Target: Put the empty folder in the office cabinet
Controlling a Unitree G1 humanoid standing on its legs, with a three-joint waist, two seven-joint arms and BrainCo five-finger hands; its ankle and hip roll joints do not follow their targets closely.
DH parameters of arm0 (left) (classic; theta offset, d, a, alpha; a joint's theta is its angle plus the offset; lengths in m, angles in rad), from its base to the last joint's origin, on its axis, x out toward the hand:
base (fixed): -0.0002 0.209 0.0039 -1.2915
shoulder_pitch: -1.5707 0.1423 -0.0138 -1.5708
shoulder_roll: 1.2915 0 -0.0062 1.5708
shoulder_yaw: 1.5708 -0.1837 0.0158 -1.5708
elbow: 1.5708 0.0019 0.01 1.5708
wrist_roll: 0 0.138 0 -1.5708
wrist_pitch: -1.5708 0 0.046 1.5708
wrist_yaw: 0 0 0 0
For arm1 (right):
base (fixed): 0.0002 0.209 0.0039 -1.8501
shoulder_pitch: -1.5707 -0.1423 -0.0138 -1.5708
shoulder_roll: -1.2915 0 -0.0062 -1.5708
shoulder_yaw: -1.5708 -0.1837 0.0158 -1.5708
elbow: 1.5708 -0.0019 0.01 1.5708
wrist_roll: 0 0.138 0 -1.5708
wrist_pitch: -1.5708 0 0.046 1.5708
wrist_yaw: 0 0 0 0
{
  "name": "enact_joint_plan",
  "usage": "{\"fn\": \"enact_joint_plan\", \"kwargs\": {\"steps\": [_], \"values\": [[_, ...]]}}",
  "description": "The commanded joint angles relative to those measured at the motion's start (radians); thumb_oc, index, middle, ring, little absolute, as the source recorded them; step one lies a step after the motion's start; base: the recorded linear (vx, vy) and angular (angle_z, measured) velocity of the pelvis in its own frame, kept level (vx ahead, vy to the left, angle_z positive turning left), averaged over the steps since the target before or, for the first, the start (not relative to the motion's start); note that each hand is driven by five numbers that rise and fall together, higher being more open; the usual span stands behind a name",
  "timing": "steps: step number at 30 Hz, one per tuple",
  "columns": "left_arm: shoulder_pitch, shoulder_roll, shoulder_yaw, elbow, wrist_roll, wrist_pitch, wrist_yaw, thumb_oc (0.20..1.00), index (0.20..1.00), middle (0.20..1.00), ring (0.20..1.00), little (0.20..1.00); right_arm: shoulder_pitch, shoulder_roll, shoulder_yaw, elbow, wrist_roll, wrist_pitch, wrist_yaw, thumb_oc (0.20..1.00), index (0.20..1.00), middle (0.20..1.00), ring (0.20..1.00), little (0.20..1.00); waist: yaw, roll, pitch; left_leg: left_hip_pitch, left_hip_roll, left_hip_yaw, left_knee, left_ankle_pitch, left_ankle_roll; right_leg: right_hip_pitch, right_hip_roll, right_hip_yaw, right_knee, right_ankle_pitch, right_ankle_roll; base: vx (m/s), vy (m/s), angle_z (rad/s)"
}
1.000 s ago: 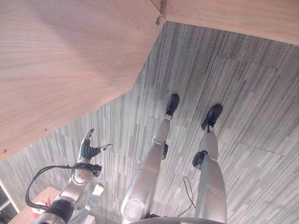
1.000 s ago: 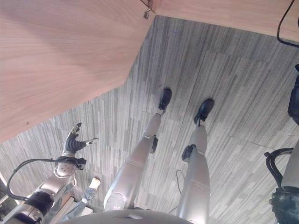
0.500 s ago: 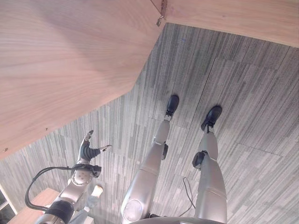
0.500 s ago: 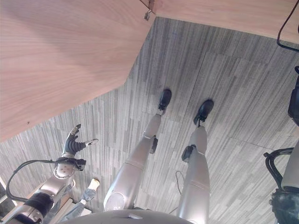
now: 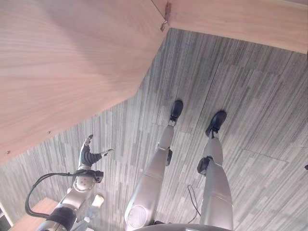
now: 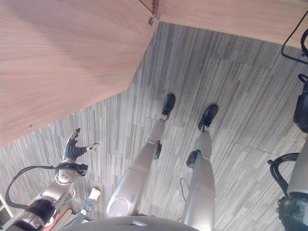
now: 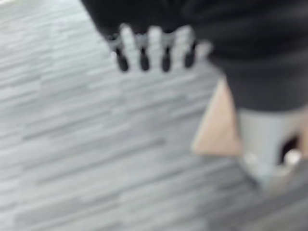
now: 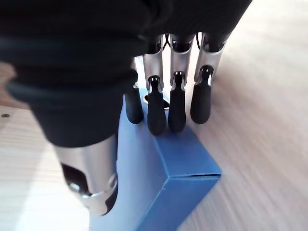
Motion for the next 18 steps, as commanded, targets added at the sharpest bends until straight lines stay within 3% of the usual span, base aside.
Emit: {"fn": "enact_joint_plan", "kwargs": {"steps": [1, 18], "values": [[0.082, 0.030, 0.008, 0.018, 0.003, -0.001, 0.035, 1.000, 1.000, 1.000, 1.000, 1.000, 0.116, 0.009, 0.060, 0.036, -0.026, -0.010, -0.015, 1.000, 1.000, 1.000, 1.000, 1.000, 0.015, -0.035, -0.053, 0.062, 0.127, 0.057, -0.019, -0.110, -0.119, 0.069, -0.067, 0.053, -0.036, -0.111, 0.118, 0.00, 0.000, 0.00], [0.072, 0.018, -0.004, 0.042, -0.004, 0.002, 0.022, 1.000, 1.000, 1.000, 1.000, 1.000, 0.055, -0.003, 0.113, 0.050, -0.048, 0.005, 0.000, 1.000, 1.000, 1.000, 1.000, 1.000, 0.017, -0.036, -0.044, 0.055, 0.129, 0.050, -0.019, -0.104, -0.120, 0.065, -0.072, 0.055, -0.037, -0.105, 0.118, 0.00, 0.000, 0.00]]}}
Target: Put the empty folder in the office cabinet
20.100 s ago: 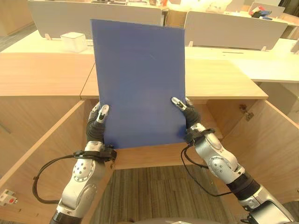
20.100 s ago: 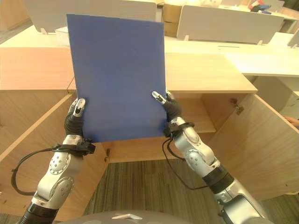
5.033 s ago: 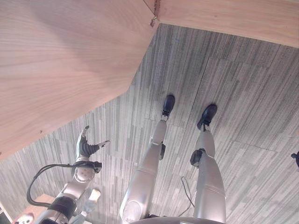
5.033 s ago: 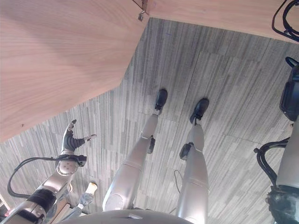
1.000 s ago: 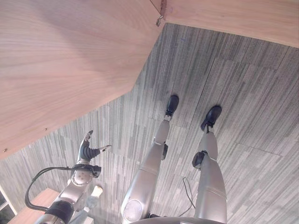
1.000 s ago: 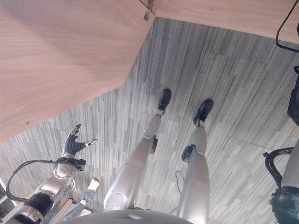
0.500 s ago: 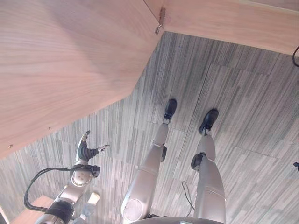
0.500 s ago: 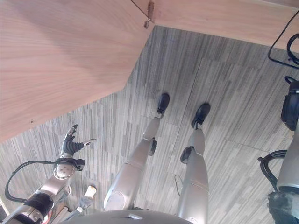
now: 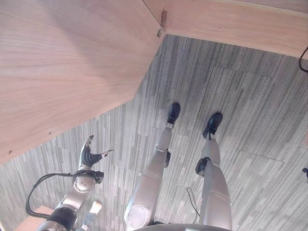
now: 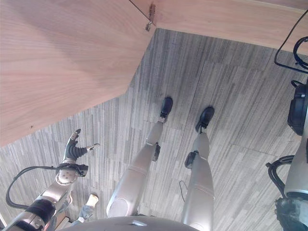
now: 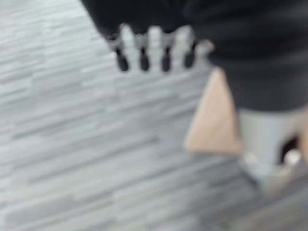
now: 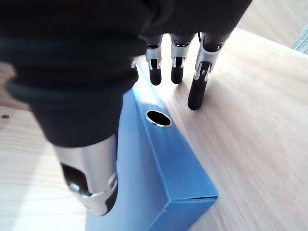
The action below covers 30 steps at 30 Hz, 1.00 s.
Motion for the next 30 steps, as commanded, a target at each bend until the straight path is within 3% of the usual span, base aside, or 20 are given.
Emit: {"fn": "enact_joint_plan", "kwargs": {"steps": [1, 2, 3, 24, 28, 30], "values": [[0.068, 0.020, 0.002, 0.042, -0.004, 0.000, 0.026, 1.000, 1.000, 1.000, 1.000, 1.000, 0.038, -0.011, 0.085, 0.040, -0.030, -0.029, -0.009, 1.000, 1.000, 1.000, 1.000, 1.000, 0.038, -0.034, -0.045, 0.035, 0.129, 0.052, -0.016, -0.104, -0.121, 0.045, -0.074, 0.053, -0.034, -0.107, 0.118, 0.00, 0.000, 0.00], [0.068, 0.019, 0.003, 0.044, -0.003, -0.001, 0.028, 1.000, 1.000, 1.000, 1.000, 1.000, 0.039, -0.012, 0.084, 0.039, -0.028, -0.030, -0.009, 0.385, 0.385, 0.385, 0.385, 0.385, 0.039, -0.034, -0.045, 0.035, 0.129, 0.053, -0.016, -0.104, -0.121, 0.045, -0.075, 0.052, -0.035, -0.107, 0.118, 0.00, 0.000, 0.00], [0.065, 0.019, 0.002, 0.046, -0.003, 0.000, 0.029, 1.000, 1.000, 1.000, 1.000, 1.000, 0.043, -0.013, 0.081, 0.035, -0.024, -0.035, -0.012, 0.200, 0.200, 0.200, 0.200, 0.200, 0.039, -0.033, -0.045, 0.036, 0.127, 0.054, -0.016, -0.104, -0.121, 0.046, -0.075, 0.053, -0.035, -0.107, 0.119, 0.00, 0.000, 0.00], [0.039, -0.018, 0.002, 0.093, 0.007, 0.000, 0.072, 1.000, 1.000, 1.000, 1.000, 1.000, 0.085, -0.022, 0.002, -0.004, 0.006, -0.087, -0.091, 0.200, 0.200, 0.200, 0.200, 0.200, 0.034, -0.019, -0.040, 0.035, 0.117, 0.061, -0.016, -0.113, -0.118, 0.044, -0.082, 0.055, -0.037, -0.108, 0.124, 0.00, 0.000, 0.00], [0.030, -0.013, 0.008, 0.097, 0.001, -0.001, 0.061, 1.000, 1.000, 1.000, 1.000, 1.000, 0.085, -0.009, 0.035, -0.037, 0.012, -0.077, -0.027, 0.200, 0.200, 0.200, 0.200, 0.200, 0.036, -0.022, -0.037, 0.032, 0.117, 0.060, -0.016, -0.109, -0.120, 0.038, -0.084, 0.055, -0.037, -0.108, 0.125, 0.00, 0.000, 0.00], [0.039, -0.003, 0.019, 0.079, -0.008, -0.009, 0.045, 1.000, 1.000, 1.000, 1.000, 1.000, 0.079, 0.016, 0.107, -0.078, 0.006, -0.063, 0.057, 0.200, 0.200, 0.200, 0.200, 0.200, 0.043, -0.025, -0.035, 0.030, 0.118, 0.060, -0.016, -0.106, -0.121, 0.034, -0.083, 0.058, -0.036, -0.106, 0.123, 0.00, 0.000, 0.00]]}}
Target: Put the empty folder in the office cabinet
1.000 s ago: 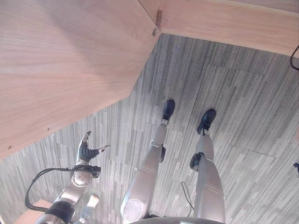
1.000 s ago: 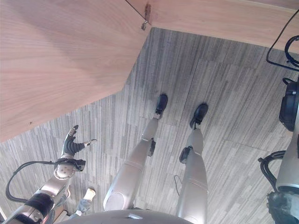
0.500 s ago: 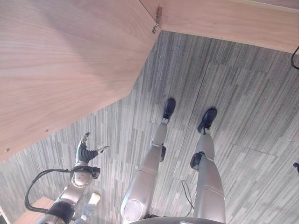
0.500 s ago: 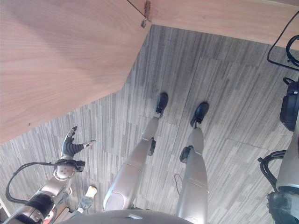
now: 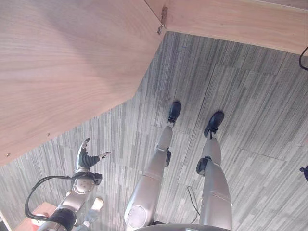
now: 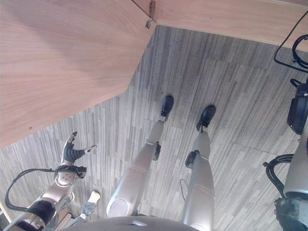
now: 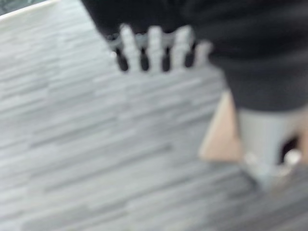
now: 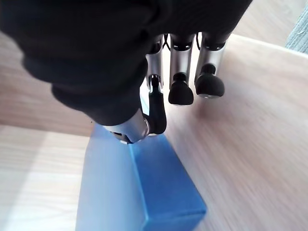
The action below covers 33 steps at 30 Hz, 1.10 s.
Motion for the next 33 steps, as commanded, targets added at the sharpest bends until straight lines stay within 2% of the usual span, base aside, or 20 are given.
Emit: {"fn": "enact_joint_plan", "kwargs": {"steps": [1, 4, 5, 6, 7, 10, 11, 12, 13, 14, 18, 20, 21, 23, 24, 25, 33], "values": [[0.039, 0.005, 0.016, 0.029, -0.008, -0.008, 0.006, 1.000, 1.000, 1.000, 1.000, 1.000, 0.070, -0.002, 0.153, -0.054, 0.021, -0.032, 0.095, 0.200, 0.200, 0.200, 0.200, 0.200, 0.033, -0.025, -0.034, 0.046, 0.118, 0.058, -0.012, -0.106, -0.121, 0.050, -0.083, 0.058, -0.029, -0.106, 0.123, 0.00, 0.000, 0.00], [0.068, 0.026, 0.020, -0.014, -0.016, -0.016, -0.016, 1.000, 1.000, 1.000, 1.000, 1.000, 0.037, 0.022, 0.219, -0.075, 0.021, -0.033, 0.145, 0.200, 0.200, 0.200, 0.200, 0.200, 0.045, -0.025, -0.036, 0.044, 0.120, 0.058, -0.012, -0.101, -0.122, 0.047, -0.082, 0.058, -0.027, -0.106, 0.122, 0.03, -0.010, -0.01], [0.080, 0.041, 0.016, -0.033, -0.020, -0.017, -0.030, 1.000, 1.000, 1.000, 1.000, 1.000, 0.012, 0.040, 0.246, -0.078, 0.023, -0.031, 0.164, 0.200, 0.200, 0.200, 0.200, 0.200, 0.054, -0.025, -0.048, 0.054, 0.122, 0.056, -0.012, -0.125, -0.125, 0.058, -0.079, 0.064, -0.032, -0.129, 0.125, 0.08, -0.026, -0.01], [0.083, 0.046, 0.015, -0.040, -0.022, -0.017, -0.036, 1.000, 1.000, 1.000, 1.000, 1.000, 0.004, 0.048, 0.254, -0.074, 0.026, -0.031, 0.172, 0.200, 0.200, 0.200, 0.200, 0.200, 0.059, -0.023, -0.050, 0.053, 0.122, 0.056, -0.012, -0.125, -0.125, 0.058, -0.080, 0.063, -0.032, -0.129, 0.124, 0.00, 0.000, 0.00], [0.085, 0.047, 0.015, -0.042, -0.022, -0.016, -0.036, 1.000, 1.000, 1.000, 1.000, 1.000, 0.003, 0.049, 0.255, -0.072, 0.027, -0.032, 0.174, 0.200, 0.200, 0.200, 0.200, 0.200, 0.058, -0.021, -0.043, 0.044, 0.120, 0.057, -0.012, -0.101, -0.122, 0.046, -0.082, 0.058, -0.026, -0.107, 0.120, -0.07, 0.016, 0.01], [0.092, 0.059, 0.009, -0.055, -0.021, -0.012, -0.049, 1.000, 1.000, 1.000, 1.000, 1.000, -0.014, 0.065, 0.270, -0.071, 0.031, -0.031, 0.187, 0.200, 0.200, 0.200, 0.200, 0.200, 0.068, -0.018, -0.048, 0.043, 0.119, 0.056, -0.012, -0.099, -0.122, 0.046, -0.080, 0.058, -0.025, -0.108, 0.120, 0.00, 0.001, 0.01], [0.091, 0.064, 0.010, -0.059, -0.019, -0.010, -0.054, 1.000, 1.000, 1.000, 1.000, 1.000, -0.020, 0.069, 0.272, -0.069, 0.036, -0.030, 0.196, 0.200, 0.200, 0.200, 0.200, 0.200, 0.072, -0.020, -0.058, 0.051, 0.121, 0.054, -0.012, -0.122, -0.125, 0.057, -0.078, 0.063, -0.031, -0.130, 0.124, 0.06, -0.020, 0.01], [0.092, 0.065, 0.008, -0.061, -0.018, -0.008, -0.059, 1.000, 1.000, 1.000, 1.000, 1.000, -0.021, 0.069, 0.272, -0.068, 0.039, -0.028, 0.201, 0.200, 0.200, 0.200, 0.200, 0.200, 0.073, -0.020, -0.058, 0.050, 0.121, 0.052, -0.012, -0.122, -0.125, 0.056, -0.078, 0.062, -0.031, -0.130, 0.124, 0.06, -0.020, 0.00], [0.092, 0.067, 0.008, -0.061, -0.015, -0.006, -0.062, 1.000, 1.000, 1.000, 1.000, 1.000, -0.020, 0.069, 0.271, -0.066, 0.043, -0.027, 0.206, 0.200, 0.200, 0.200, 0.200, 0.200, 0.075, -0.019, -0.059, 0.050, 0.121, 0.050, -0.012, -0.122, -0.125, 0.056, -0.077, 0.062, -0.031, -0.130, 0.124, -0.07, 0.014, 0.00], [0.092, 0.068, 0.007, -0.061, -0.015, -0.007, -0.063, 1.000, 1.000, 1.000, 1.000, 1.000, -0.019, 0.068, 0.270, -0.065, 0.044, -0.027, 0.207, 0.200, 0.200, 0.200, 0.200, 0.200, 0.075, -0.017, -0.051, 0.041, 0.118, 0.051, -0.012, -0.098, -0.123, 0.045, -0.079, 0.056, -0.024, -0.108, 0.119, -0.07, 0.016, 0.00], [0.094, 0.066, 0.005, -0.057, -0.013, -0.002, -0.072, 1.000, 1.000, 1.000, 1.000, 1.000, -0.006, 0.064, 0.256, -0.049, 0.048, -0.018, 0.214, 0.200, 0.200, 0.200, 0.200, 0.200, 0.077, -0.016, -0.052, 0.040, 0.118, 0.050, -0.012, -0.098, -0.124, 0.043, -0.080, 0.054, -0.023, -0.108, 0.119, -0.01, 0.001, 0.00], [0.093, 0.063, 0.006, -0.053, -0.014, -0.001, -0.074, 1.000, 1.000, 1.000, 1.000, 1.000, 0.000, 0.063, 0.249, -0.044, 0.044, -0.015, 0.214, 0.200, 0.200, 0.200, 0.200, 0.200, 0.078, -0.018, -0.059, 0.048, 0.120, 0.048, -0.012, -0.120, -0.126, 0.053, -0.077, 0.059, -0.028, -0.130, 0.124, 0.03, -0.007, 0.00], [0.093, 0.060, 0.005, -0.049, -0.013, -0.001, -0.074, 1.000, 1.000, 1.000, 1.000, 1.000, 0.012, 0.062, 0.239, -0.038, 0.042, -0.016, 0.212, 0.200, 0.200, 0.200, 0.200, 0.200, 0.078, -0.016, -0.051, 0.040, 0.118, 0.049, -0.012, -0.097, -0.123, 0.042, -0.080, 0.053, -0.020, -0.109, 0.120, -0.07, 0.021, 0.01], [0.094, 0.057, 0.004, -0.045, -0.013, -0.002, -0.076, 1.000, 1.000, 1.000, 1.000, 1.000, 0.029, 0.060, 0.225, -0.033, 0.040, -0.015, 0.210, 0.200, 0.200, 0.200, 0.200, 0.200, 0.078, -0.016, -0.051, 0.042, 0.119, 0.049, -0.012, -0.097, -0.123, 0.045, -0.080, 0.053, -0.018, -0.111, 0.120, -0.01, 0.007, 0.01], [0.092, 0.055, 0.004, -0.042, -0.011, -0.001, -0.075, 1.000, 1.000, 1.000, 1.000, 1.000, 0.044, 0.062, 0.213, -0.028, 0.037, -0.012, 0.209, 0.200, 0.200, 0.200, 0.200, 0.200, 0.077, -0.019, -0.060, 0.052, 0.122, 0.048, -0.012, -0.120, -0.125, 0.056, -0.078, 0.058, -0.022, -0.134, 0.124, 0.00, 0.000, 0.00], [0.092, 0.055, 0.003, -0.039, -0.009, -0.001, -0.074, 1.000, 1.000, 1.000, 1.000, 1.000, 0.056, 0.066, 0.204, -0.026, 0.034, -0.012, 0.208, 0.200, 0.200, 0.200, 0.200, 0.200, 0.077, -0.017, -0.053, 0.045, 0.120, 0.049, -0.012, -0.096, -0.122, 0.046, -0.079, 0.054, -0.013, -0.114, 0.120, 0.00, 0.000, 0.00], [0.098, 0.057, 0.000, -0.012, 0.009, 0.005, -0.083, 1.000, 1.000, 1.000, 1.000, 1.000, 0.152, 0.082, 0.118, -0.009, 0.003, 0.000, 0.199, 0.200, 0.200, 0.200, 0.200, 0.200, 0.075, -0.019, -0.066, 0.086, 0.123, 0.052, -0.012, -0.101, -0.111, 0.078, -0.079, 0.058, 0.008, -0.129, 0.116, -0.01, 0.004, 0.00]]}}
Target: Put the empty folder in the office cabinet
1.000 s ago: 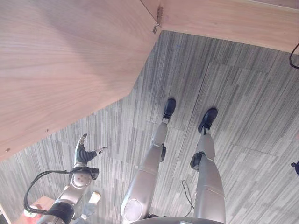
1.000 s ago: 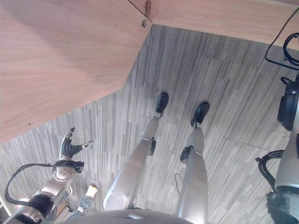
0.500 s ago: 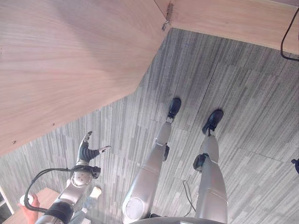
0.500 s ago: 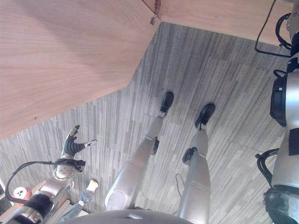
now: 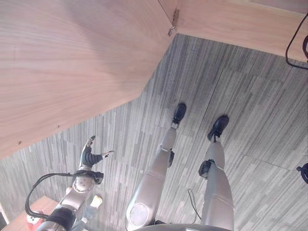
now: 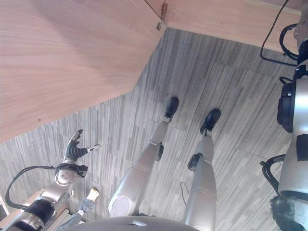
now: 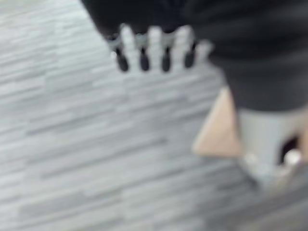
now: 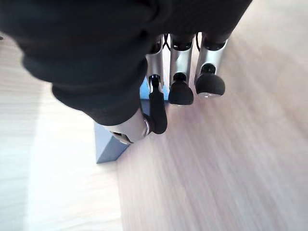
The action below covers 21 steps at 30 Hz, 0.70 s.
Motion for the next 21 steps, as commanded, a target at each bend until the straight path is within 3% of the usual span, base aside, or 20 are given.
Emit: {"fn": "enact_joint_plan", "kwargs": {"steps": [1, 11, 15, 16, 21], "values": [[0.094, 0.045, -0.001, 0.038, 0.011, 0.004, 0.006, 1.000, 1.000, 1.000, 1.000, 1.000, 0.151, 0.031, 0.045, 0.044, -0.030, -0.018, -0.010, 0.200, 0.200, 0.200, 0.200, 0.200, 0.017, -0.021, -0.065, 0.063, 0.122, 0.054, -0.019, -0.101, -0.094, 0.055, -0.078, 0.059, -0.002, -0.126, 0.118, 0.00, 0.000, 0.00], [0.093, 0.025, 0.007, 0.084, 0.039, 0.013, 0.008, 1.000, 1.000, 1.000, 1.000, 1.000, 0.310, 0.099, -0.069, -0.012, -0.036, -0.052, -0.020, 0.200, 0.200, 0.200, 0.200, 0.200, -0.009, -0.031, -0.062, 0.108, 0.133, 0.062, 0.004, -0.108, -0.084, 0.096, -0.080, 0.068, 0.032, -0.144, 0.112, 0.00, 0.000, 0.00], [0.080, 0.005, 0.014, 0.128, 0.056, 0.020, 0.019, 1.000, 1.000, 1.000, 1.000, 1.000, 0.403, 0.158, -0.107, -0.059, -0.038, -0.068, -0.019, 0.200, 0.200, 0.200, 0.200, 0.200, -0.036, -0.042, -0.056, 0.110, 0.132, 0.062, 0.044, -0.128, -0.081, 0.119, -0.080, 0.070, 0.039, -0.146, 0.108, 0.01, 0.001, -0.01], [0.073, -0.022, 0.022, 0.170, 0.075, 0.030, 0.022, 1.000, 1.000, 1.000, 1.000, 1.000, 0.512, 0.214, -0.143, -0.094, -0.047, -0.072, -0.006, 0.200, 0.200, 0.200, 0.200, 0.200, -0.065, -0.051, -0.058, 0.136, 0.133, 0.062, 0.053, -0.143, -0.077, 0.159, -0.083, 0.066, 0.040, -0.144, 0.107, 0.04, 0.007, -0.01], [0.074, -0.047, 0.043, 0.201, 0.094, 0.039, 0.030, 1.000, 1.000, 1.000, 1.000, 1.000, 0.726, 0.314, -0.200, -0.183, -0.070, -0.079, 0.018, 0.200, 0.200, 0.200, 0.200, 0.200, -0.107, -0.062, -0.062, 0.206, 0.131, 0.068, 0.052, -0.158, -0.073, 0.234, -0.086, 0.063, 0.034, -0.142, 0.108, 0.02, 0.007, -0.02]]}}
